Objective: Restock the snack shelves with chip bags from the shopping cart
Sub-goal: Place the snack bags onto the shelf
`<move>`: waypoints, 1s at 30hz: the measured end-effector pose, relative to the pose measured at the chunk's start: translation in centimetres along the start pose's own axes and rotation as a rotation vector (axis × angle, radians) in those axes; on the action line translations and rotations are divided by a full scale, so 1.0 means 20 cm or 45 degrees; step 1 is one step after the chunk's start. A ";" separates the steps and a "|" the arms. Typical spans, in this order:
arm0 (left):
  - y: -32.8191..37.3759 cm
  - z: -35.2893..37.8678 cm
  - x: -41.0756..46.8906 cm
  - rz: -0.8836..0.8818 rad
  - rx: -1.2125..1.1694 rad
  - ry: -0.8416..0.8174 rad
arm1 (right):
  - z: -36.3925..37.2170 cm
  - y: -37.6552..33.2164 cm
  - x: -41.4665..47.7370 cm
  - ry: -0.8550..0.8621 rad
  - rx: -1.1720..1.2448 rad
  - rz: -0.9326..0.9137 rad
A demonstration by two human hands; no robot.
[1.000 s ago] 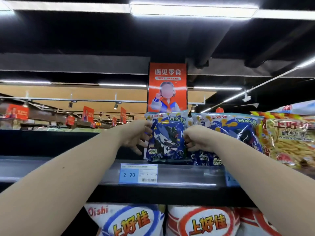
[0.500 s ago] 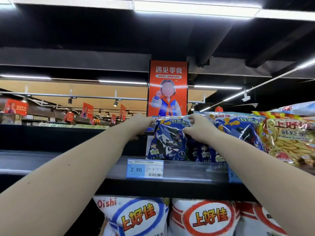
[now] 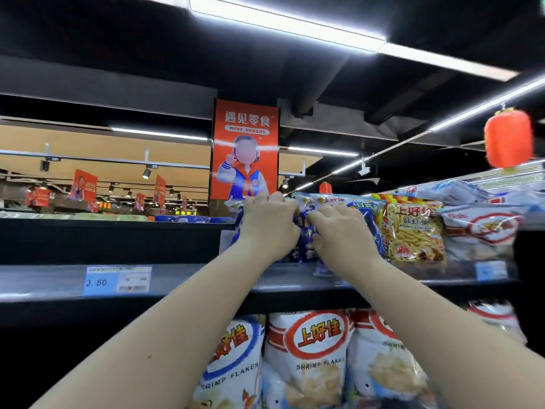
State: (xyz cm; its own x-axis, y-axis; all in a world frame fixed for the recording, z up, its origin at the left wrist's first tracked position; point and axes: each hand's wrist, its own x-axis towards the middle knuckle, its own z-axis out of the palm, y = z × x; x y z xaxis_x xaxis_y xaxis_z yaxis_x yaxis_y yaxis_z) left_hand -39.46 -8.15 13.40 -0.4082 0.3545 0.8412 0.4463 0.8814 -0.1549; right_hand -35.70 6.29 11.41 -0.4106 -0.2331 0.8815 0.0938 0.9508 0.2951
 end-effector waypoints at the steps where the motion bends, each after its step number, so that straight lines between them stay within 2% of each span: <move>1: 0.07 -0.01 -0.04 0.028 -0.035 0.050 | -0.04 0.03 -0.07 0.006 -0.049 0.017; 5: 0.38 0.04 -0.18 0.171 -0.181 0.132 | -0.17 0.19 -0.39 0.017 -0.214 0.137; 9: 0.74 0.13 -0.33 0.290 -0.366 0.147 | -0.30 0.36 -0.72 -0.174 -0.415 0.249; 21: 2.04 0.11 -0.68 0.629 -0.834 -0.166 | -0.83 0.98 -1.73 -0.632 -0.772 0.771; 30: 3.10 -0.12 -0.79 0.796 -1.085 -0.268 | -1.30 1.64 -2.34 -0.746 -1.014 0.927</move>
State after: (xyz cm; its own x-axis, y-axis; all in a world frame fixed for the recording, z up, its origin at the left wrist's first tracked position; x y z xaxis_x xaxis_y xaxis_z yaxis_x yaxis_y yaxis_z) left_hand -3.39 40.13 -8.14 -0.0081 0.7850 0.6194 0.9979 0.0465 -0.0460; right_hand 10.13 43.19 -10.62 -0.3571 0.6225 0.6964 0.9151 0.3826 0.1272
